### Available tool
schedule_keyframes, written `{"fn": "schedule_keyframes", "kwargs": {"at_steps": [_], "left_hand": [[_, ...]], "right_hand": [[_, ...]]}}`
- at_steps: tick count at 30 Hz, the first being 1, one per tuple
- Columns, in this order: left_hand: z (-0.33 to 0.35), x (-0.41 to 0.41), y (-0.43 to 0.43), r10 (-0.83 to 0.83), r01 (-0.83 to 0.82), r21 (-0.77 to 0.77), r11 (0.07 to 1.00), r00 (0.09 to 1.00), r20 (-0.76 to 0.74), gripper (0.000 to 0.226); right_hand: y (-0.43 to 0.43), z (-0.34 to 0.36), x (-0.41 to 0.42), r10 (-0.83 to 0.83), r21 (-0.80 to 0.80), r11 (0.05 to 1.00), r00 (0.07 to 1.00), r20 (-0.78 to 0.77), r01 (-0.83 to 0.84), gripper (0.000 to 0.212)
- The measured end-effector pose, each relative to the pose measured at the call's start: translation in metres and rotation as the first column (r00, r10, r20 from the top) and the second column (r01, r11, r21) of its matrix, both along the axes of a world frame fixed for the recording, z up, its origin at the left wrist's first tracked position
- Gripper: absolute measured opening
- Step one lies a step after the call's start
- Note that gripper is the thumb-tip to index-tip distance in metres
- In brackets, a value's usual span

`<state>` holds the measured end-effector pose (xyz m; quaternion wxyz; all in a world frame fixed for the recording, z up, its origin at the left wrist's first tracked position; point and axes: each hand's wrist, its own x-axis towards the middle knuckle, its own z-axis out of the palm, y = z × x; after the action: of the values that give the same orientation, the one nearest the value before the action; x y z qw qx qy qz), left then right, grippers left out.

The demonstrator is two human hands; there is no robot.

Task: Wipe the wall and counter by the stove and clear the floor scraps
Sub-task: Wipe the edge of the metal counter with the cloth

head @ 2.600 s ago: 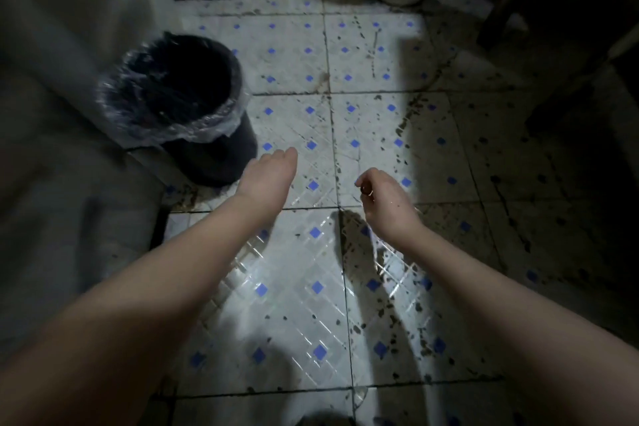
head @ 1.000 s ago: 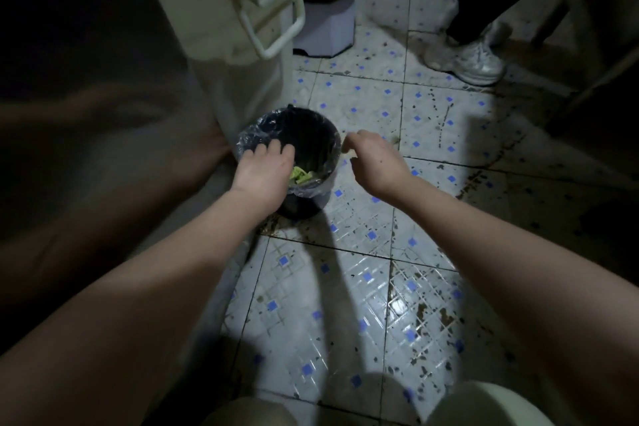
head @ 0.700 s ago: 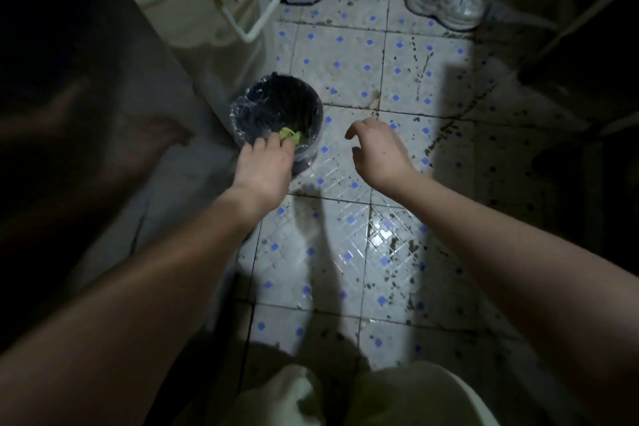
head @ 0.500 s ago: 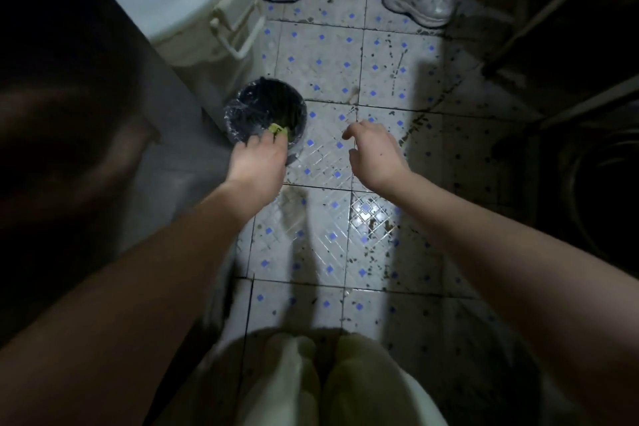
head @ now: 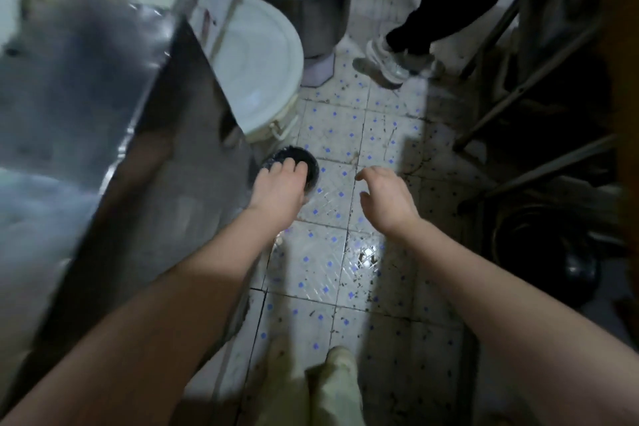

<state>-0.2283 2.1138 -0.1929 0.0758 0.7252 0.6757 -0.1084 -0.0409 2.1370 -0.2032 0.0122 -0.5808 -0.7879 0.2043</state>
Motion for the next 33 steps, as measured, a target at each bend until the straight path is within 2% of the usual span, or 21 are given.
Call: {"fn": "schedule_keyframes", "kwargs": {"at_steps": [7,9,13,18,22,27,30,33], "left_hand": [[0.120,-0.022,-0.051,0.128,-0.132,0.118,0.984,0.991,0.044,0.030],[0.146,-0.030,-0.067,0.160,-0.169,0.171,0.971,0.985,0.066,0.029],[0.188,-0.050,-0.098,0.215,-0.223,0.269,0.937,0.975,0.060,0.028],[0.227,-0.087,-0.140,0.325,-0.300,0.358,0.884,0.946,-0.010,0.026],[0.251,-0.116,-0.182,0.420,-0.380,0.361,0.851,0.907,-0.034,0.027],[0.278,-0.167,-0.255,0.542,-0.493,0.401,0.772,0.840,-0.012,0.027],[0.289,-0.190,-0.301,0.596,-0.537,0.391,0.747,0.802,-0.036,0.025],[0.303,-0.211,-0.339,0.670,-0.601,0.385,0.701,0.739,-0.066,0.024]], "right_hand": [[-0.028,0.104,-0.001,0.028,0.031,0.999,0.995,-0.093,-0.026,0.036],[-0.032,0.128,-0.003,0.074,0.043,0.997,0.993,-0.091,-0.070,0.036],[-0.036,0.170,-0.019,0.206,0.164,0.968,0.976,-0.076,-0.191,0.034],[-0.046,0.208,-0.055,0.358,0.300,0.896,0.932,-0.050,-0.328,0.035],[-0.068,0.227,-0.093,0.450,0.323,0.848,0.893,-0.019,-0.420,0.033],[-0.107,0.254,-0.157,0.567,0.396,0.760,0.823,-0.018,-0.515,0.027],[-0.138,0.269,-0.193,0.597,0.410,0.745,0.800,-0.058,-0.526,0.032],[-0.171,0.283,-0.223,0.674,0.459,0.667,0.738,-0.037,-0.586,0.035]]}}
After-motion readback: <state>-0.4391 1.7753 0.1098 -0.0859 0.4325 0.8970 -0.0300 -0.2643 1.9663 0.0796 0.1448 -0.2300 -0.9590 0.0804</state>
